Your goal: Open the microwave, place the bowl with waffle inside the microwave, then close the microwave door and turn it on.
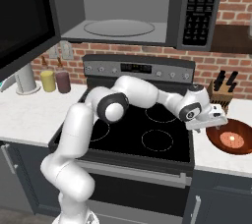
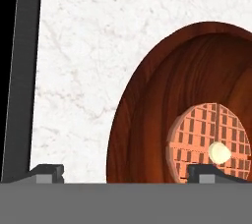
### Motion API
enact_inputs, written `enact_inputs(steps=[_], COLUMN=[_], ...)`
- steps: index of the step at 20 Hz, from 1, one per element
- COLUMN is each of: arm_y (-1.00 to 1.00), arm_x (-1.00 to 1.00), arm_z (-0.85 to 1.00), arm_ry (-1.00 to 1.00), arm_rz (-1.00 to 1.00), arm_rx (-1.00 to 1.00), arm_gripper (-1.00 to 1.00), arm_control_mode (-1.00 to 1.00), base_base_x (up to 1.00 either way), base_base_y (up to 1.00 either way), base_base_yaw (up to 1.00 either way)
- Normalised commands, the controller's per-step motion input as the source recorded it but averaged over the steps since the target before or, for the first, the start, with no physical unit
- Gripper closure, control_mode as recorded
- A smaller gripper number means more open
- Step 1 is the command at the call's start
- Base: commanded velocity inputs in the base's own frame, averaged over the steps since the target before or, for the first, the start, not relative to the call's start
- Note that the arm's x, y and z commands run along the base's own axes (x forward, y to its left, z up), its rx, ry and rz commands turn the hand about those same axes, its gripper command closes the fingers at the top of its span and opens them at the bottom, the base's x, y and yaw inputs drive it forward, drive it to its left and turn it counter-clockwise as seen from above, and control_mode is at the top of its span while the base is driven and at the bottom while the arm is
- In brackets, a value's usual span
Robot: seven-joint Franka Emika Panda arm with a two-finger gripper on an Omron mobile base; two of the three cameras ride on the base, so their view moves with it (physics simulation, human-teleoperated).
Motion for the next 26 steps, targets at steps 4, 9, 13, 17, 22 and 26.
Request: enact_inputs(steps=[4,9,13,17,22,26], arm_y=[-0.09,0.00,0.00,0.00,0.00,0.00], arm_x=[0.02,0.02,0.00,0.00,0.00,0.00], arm_z=[-0.11,-0.20,-0.16,-0.08,-0.08,-0.06], arm_ry=[-0.01,0.00,0.00,0.00,0.00,0.00], arm_rz=[0.00,0.00,0.00,0.00,0.00,-0.01], arm_rx=[0.00,0.00,0.00,0.00,0.00,0.00], arm_gripper=[-1.00,-1.00,-1.00,-1.00,-1.00,1.00], arm_control_mode=[-1.00,-1.00,-1.00,-1.00,-1.00,-1.00], base_base_x=[0.00,0.00,0.00,0.00,0.00,0.00], base_base_y=[0.00,0.00,0.00,0.00,0.00,0.00], base_base_yaw=[0.00,0.00,0.00,0.00,0.00,0.00])
